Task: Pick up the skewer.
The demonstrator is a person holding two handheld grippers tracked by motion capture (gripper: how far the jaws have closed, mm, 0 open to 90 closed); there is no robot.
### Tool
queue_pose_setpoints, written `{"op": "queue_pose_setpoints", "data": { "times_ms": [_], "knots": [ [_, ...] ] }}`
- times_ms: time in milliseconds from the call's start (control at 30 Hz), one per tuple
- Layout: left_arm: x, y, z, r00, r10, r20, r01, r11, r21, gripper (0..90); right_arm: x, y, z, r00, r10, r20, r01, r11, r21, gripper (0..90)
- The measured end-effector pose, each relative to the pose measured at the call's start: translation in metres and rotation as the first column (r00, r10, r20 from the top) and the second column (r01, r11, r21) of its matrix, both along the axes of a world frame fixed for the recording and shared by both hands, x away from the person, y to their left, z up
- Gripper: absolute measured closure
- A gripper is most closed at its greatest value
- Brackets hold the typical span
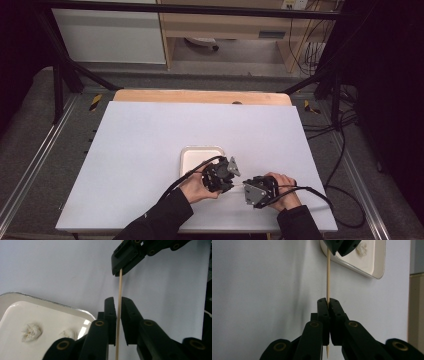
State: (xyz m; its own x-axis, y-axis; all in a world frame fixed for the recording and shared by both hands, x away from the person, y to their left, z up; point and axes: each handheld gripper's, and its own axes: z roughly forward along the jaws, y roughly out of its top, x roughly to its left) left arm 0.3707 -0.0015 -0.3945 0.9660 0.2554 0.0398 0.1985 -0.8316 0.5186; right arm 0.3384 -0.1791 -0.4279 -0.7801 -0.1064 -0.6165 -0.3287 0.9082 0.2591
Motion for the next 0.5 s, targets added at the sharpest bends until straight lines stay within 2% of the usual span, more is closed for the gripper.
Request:
{"op": "queue_pose_setpoints", "data": {
  "times_ms": [167,267,400,500],
  "knots": [
    [0.0013,0.0038,0.0017,0.9996,0.007,-0.029,-0.006,0.9991,0.043,69.9,0.0,0.0027,0.0,1.0,0.006,0.008,-0.006,0.999,-0.036,88.9],
    [0.0016,0.0066,0.0024,0.9996,0.008,-0.027,-0.006,0.9972,0.075,67.8,0.0002,0.0031,0.0012,0.9999,0.005,0.014,-0.005,0.999,-0.051,88.9],
    [0.0026,0.0091,0.0018,0.9993,0.01,-0.037,-0.006,0.994,0.109,68.5,0.0,0.0046,0.0027,0.9997,0.012,0.02,-0.01,0.998,-0.067,88.9],
    [0.0017,0.0093,0.0003,0.9994,0.014,-0.032,-0.009,0.9915,0.13,73.9,0.0002,0.0056,0.0041,0.9996,0.012,0.027,-0.01,0.998,-0.068,88.9]
  ]
}}
